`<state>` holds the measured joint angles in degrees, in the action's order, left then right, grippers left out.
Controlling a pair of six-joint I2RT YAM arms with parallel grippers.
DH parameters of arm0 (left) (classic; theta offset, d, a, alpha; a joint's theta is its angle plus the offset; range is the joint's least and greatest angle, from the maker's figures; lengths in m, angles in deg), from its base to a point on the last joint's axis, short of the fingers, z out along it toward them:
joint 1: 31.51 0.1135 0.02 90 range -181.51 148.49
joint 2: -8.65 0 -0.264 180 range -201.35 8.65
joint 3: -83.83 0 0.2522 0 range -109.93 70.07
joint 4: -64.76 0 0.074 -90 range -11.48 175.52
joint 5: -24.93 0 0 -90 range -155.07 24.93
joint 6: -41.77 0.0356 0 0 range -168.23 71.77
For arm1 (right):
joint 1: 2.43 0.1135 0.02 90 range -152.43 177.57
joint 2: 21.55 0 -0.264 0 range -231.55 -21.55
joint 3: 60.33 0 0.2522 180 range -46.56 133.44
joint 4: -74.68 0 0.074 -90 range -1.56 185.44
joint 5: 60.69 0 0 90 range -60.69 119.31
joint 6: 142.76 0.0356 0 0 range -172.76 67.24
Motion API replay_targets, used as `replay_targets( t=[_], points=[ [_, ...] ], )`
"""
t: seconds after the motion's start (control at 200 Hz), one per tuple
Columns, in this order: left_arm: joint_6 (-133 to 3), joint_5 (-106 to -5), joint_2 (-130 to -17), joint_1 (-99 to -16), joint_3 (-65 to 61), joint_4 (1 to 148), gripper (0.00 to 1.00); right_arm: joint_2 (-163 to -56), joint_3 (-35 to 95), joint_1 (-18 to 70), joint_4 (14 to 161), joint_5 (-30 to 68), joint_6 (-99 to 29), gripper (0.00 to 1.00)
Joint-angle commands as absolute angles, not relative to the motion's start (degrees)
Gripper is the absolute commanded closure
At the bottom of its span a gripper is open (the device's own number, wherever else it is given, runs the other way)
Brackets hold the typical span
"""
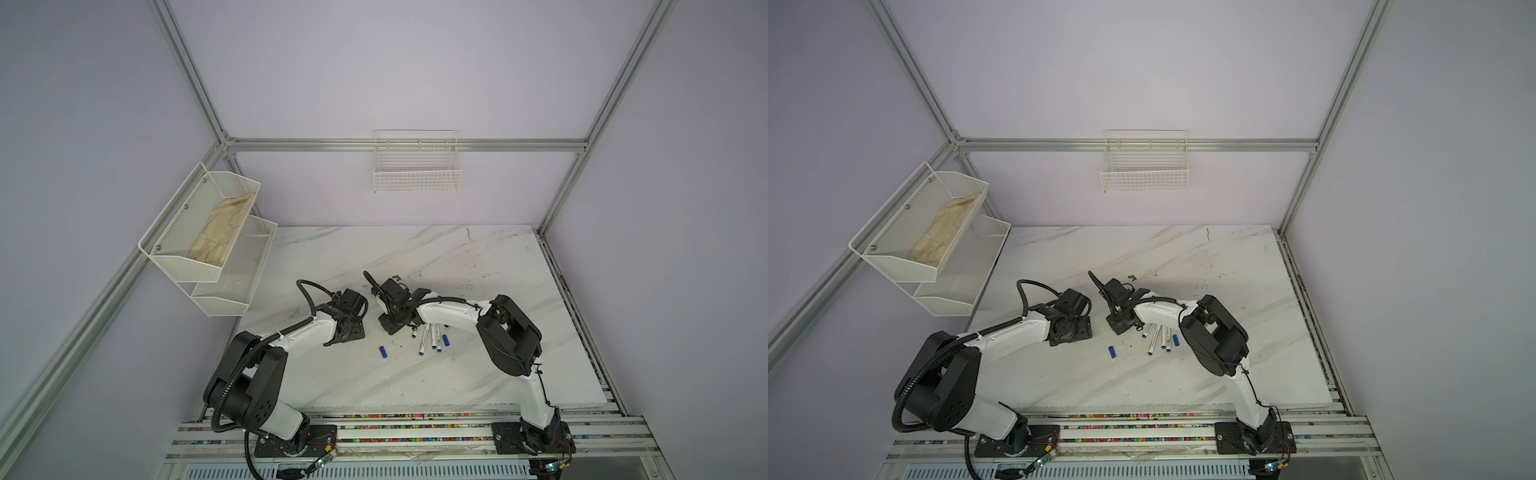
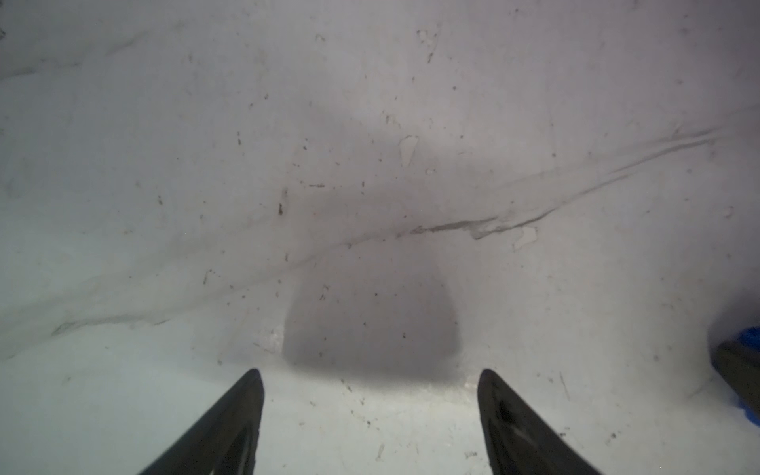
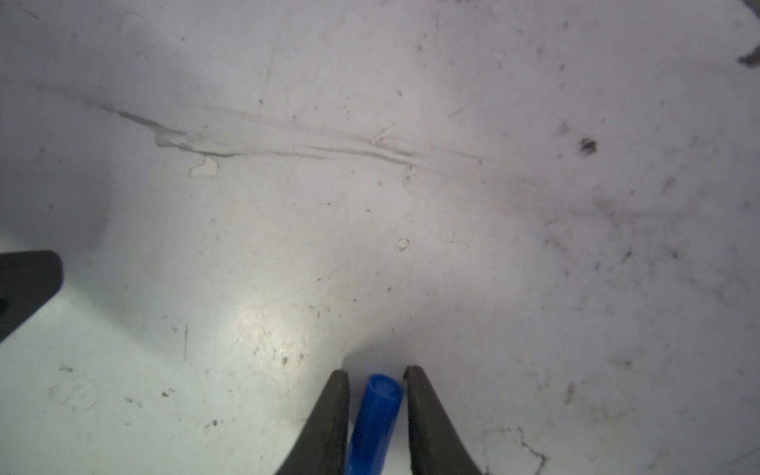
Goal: Insert the pens into the pen caps
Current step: 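Lift the blue cap with the right gripper while the left gripper grasps a white marker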
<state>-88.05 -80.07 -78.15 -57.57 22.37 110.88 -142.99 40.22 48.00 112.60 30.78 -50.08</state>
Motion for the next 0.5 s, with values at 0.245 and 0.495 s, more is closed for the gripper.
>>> replay_targets(
  t=[0.245,0.495],
  points=[
    [-81.6,-78.4,-79.1,-60.1,14.0,108.8,0.20,-140.3,39.0,41.5,114.1,30.4,-47.9,0.97],
    [-67.9,-70.2,-82.2,-69.0,8.0,102.1,0.21,-120.6,26.2,31.3,93.2,24.1,-40.0,1.00]
  ],
)
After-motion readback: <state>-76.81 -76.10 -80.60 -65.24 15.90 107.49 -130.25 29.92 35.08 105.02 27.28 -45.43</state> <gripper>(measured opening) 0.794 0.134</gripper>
